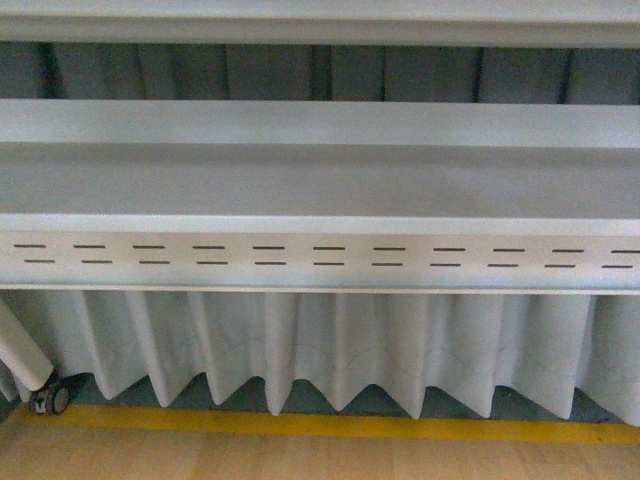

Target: Wind up and store yellow beetle toy

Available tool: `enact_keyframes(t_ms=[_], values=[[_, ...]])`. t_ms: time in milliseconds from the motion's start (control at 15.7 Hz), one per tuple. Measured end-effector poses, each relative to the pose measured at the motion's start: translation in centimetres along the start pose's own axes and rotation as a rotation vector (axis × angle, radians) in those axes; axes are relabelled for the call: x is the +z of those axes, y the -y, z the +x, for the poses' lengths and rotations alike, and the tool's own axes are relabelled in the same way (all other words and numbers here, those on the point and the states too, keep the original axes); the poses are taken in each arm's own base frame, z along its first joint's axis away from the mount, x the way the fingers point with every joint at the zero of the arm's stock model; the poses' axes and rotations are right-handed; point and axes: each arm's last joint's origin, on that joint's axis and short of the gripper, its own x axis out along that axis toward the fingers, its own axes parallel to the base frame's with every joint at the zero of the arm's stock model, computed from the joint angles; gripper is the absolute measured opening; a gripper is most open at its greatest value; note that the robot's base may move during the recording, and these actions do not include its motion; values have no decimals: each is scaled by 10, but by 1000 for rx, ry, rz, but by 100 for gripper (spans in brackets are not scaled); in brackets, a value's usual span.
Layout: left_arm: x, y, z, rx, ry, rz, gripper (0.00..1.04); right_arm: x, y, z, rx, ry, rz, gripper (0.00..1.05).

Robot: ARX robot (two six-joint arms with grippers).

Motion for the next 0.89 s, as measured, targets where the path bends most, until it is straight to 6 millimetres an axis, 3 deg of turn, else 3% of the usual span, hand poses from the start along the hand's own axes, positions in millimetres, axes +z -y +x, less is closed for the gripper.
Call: enact_keyframes(t_ms=[890], values=[[0, 0, 0, -2, 0, 1, 98, 0, 0, 0, 0, 0, 0, 98]])
